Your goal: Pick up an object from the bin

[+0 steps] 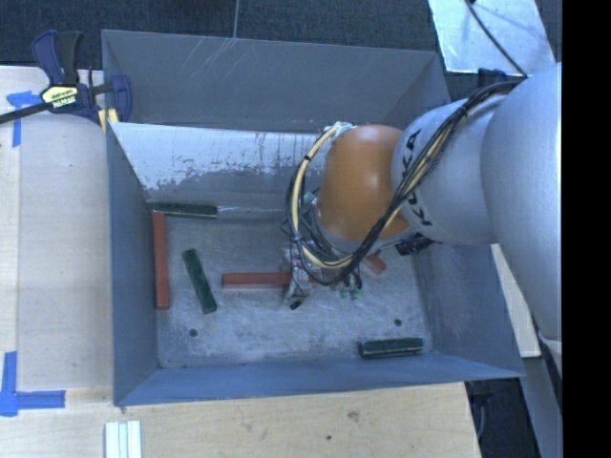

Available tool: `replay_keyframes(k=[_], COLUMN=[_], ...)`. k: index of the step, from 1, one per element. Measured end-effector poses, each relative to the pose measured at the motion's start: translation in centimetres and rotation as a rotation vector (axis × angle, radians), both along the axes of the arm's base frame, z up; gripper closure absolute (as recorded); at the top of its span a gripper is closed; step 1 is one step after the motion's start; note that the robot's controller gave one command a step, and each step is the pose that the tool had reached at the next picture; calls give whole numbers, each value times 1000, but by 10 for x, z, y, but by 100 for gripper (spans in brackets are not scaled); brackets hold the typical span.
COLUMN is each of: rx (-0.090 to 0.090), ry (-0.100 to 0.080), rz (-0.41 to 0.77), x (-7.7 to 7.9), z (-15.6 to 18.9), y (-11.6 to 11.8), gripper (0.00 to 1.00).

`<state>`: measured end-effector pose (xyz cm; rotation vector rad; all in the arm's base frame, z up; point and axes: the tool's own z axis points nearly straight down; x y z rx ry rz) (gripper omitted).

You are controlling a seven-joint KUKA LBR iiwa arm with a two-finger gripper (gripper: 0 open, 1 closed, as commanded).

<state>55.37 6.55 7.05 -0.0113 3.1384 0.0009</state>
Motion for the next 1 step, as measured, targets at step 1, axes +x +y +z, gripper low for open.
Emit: replay_keyframes(k=[1], rx=[2], ry=[-9], rz=[-13], x=[13], z=[147], y=[20], gripper=[100])
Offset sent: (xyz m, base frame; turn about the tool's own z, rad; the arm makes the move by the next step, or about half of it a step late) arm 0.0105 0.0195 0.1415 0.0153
